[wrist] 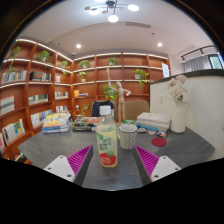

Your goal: Pour water

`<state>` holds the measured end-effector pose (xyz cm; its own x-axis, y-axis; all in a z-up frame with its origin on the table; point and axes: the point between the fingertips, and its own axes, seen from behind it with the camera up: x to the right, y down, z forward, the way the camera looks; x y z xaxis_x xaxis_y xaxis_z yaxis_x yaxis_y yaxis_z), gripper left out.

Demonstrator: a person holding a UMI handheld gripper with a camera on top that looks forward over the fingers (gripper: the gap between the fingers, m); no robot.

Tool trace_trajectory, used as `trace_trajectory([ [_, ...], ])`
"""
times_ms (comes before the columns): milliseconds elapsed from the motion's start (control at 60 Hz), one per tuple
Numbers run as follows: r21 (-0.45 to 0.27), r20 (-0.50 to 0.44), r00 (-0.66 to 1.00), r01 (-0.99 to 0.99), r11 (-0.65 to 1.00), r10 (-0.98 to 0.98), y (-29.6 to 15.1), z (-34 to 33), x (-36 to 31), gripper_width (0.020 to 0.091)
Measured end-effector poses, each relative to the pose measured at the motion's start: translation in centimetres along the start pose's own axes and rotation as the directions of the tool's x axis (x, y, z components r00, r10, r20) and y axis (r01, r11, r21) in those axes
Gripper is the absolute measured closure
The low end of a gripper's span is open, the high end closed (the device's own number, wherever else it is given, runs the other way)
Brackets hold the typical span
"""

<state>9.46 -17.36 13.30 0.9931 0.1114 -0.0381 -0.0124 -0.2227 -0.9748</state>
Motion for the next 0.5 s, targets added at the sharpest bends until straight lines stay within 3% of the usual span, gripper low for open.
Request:
trace_trajectory([
  [133,0.011,0.042,0.999,-0.004,1.000,0.003,2.0,3.0,-3.4,0.0283],
  [350,0.032,-0.001,1.000,0.022,0.999,-0.022,0.8,7.3,-2.7,0.0281],
  [500,0.068,0.045,0.999,0.008,0.998,-0.012,-0.3,9.8,-3.6,0.0318],
])
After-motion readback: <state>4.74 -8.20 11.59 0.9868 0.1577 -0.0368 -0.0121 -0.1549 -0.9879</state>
